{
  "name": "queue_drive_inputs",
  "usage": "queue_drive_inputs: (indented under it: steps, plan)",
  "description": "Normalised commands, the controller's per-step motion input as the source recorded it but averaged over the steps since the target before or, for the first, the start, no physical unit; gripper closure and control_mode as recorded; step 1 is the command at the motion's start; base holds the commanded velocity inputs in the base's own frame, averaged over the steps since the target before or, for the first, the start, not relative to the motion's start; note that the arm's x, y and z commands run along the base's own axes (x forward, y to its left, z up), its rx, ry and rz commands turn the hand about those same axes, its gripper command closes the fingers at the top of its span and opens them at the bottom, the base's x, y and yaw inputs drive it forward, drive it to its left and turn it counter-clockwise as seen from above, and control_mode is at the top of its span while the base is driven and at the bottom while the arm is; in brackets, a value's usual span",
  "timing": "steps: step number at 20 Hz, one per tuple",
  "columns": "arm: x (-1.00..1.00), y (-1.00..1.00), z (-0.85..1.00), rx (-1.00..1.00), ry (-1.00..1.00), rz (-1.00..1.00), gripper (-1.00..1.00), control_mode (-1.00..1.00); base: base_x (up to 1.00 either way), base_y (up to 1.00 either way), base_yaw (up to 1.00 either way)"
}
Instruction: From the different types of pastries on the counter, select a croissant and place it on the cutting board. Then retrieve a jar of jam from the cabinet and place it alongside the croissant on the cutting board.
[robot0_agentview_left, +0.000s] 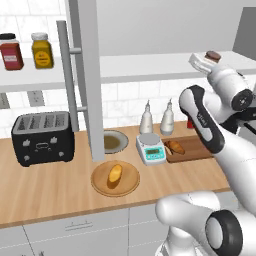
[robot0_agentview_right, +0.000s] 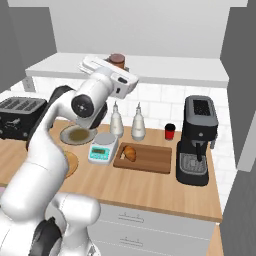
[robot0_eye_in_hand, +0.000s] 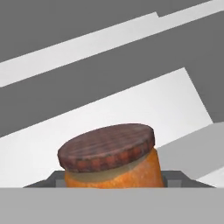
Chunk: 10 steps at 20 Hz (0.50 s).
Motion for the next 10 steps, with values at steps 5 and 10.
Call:
queue_drive_inputs:
  steps: [5,10]
  plan:
    - [-0.97,-0.04,-0.01,0.00,0.16,-0.04,1.00,-1.00,0.00,0.00,0.00]
    - [-1.00,0.00,0.00,0.00,0.17,-0.03,1.00,-1.00,0.00,0.00,0.00]
